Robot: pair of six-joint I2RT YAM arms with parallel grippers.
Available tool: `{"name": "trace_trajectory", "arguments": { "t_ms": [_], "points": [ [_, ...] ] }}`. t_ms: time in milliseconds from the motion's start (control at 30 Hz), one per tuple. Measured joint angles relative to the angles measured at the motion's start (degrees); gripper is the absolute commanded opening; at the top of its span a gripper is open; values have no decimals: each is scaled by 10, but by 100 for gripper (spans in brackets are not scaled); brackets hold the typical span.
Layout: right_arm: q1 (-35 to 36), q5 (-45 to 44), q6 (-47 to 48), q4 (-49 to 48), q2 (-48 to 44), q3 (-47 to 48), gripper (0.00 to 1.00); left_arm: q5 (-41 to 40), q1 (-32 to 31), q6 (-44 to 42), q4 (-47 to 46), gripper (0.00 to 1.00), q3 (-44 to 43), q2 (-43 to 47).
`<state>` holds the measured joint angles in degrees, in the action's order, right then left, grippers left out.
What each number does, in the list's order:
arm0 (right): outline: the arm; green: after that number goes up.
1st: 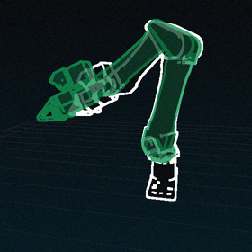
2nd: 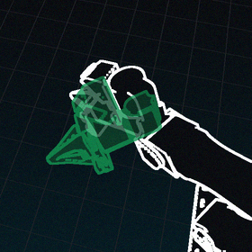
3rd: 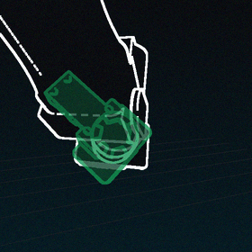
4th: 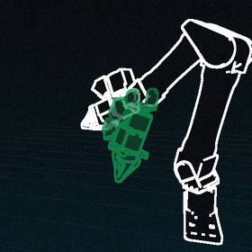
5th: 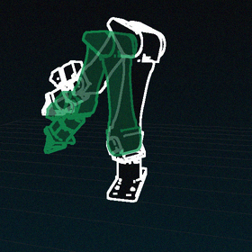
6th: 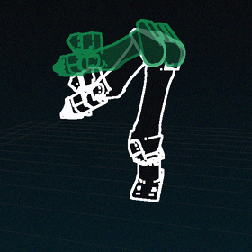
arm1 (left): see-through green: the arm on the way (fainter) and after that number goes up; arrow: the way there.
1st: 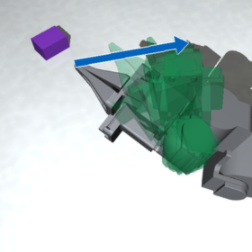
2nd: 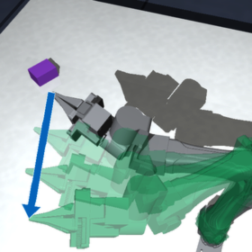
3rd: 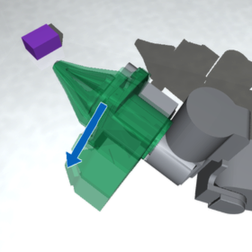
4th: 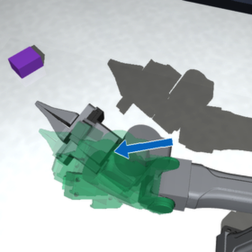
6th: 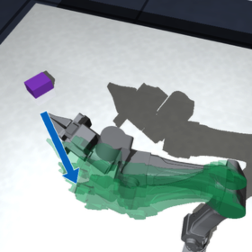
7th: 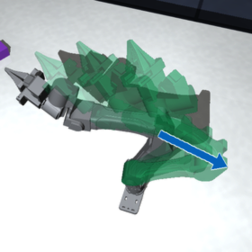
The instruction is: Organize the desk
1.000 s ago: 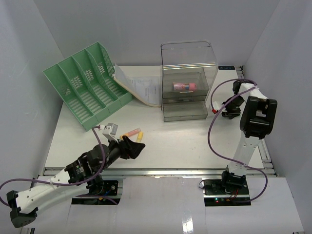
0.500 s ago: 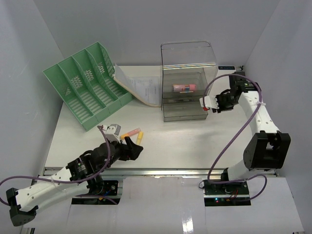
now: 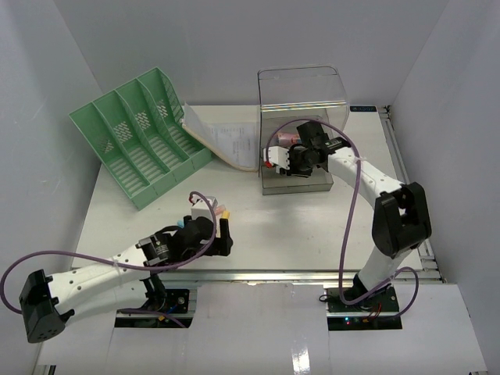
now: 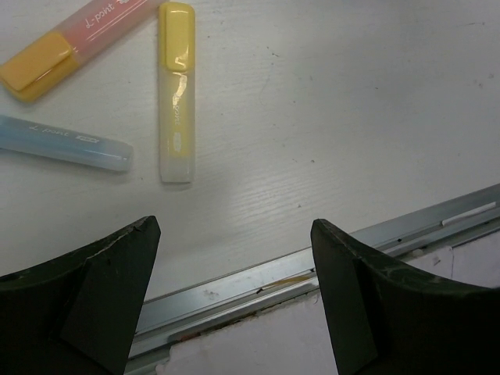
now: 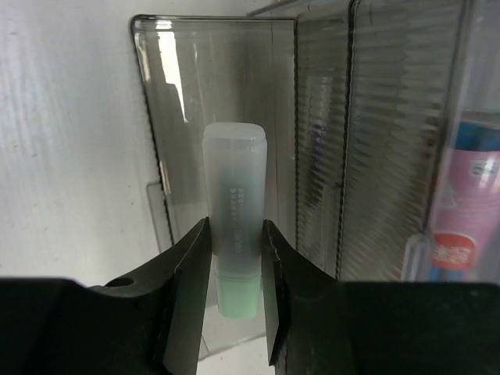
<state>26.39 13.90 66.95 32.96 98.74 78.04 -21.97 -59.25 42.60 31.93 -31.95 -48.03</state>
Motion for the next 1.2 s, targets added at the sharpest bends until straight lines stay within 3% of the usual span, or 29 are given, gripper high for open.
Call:
{"name": "trace_trajectory", "arguments": {
  "t_ms": [200,300,567,933,1200],
  "points": [
    [0,-38,-24,-46,38,-12,52,36,68,-38,-15,86,-1,-12],
    [0,-47,-28,-54,38,-17,60,68,110,-60,-34,85,-1,-30],
    [0,-13,-66,-51,1,-36,69,117,138,-97,-56,81,-17,-115],
    [-24,230,-147,-31,-275,-191,75,121,160,-128,-71,68,-66,-236],
    [-99,347,-158,-31,-340,-272,75,118,170,-148,-83,50,-104,-353]
  ]
}}
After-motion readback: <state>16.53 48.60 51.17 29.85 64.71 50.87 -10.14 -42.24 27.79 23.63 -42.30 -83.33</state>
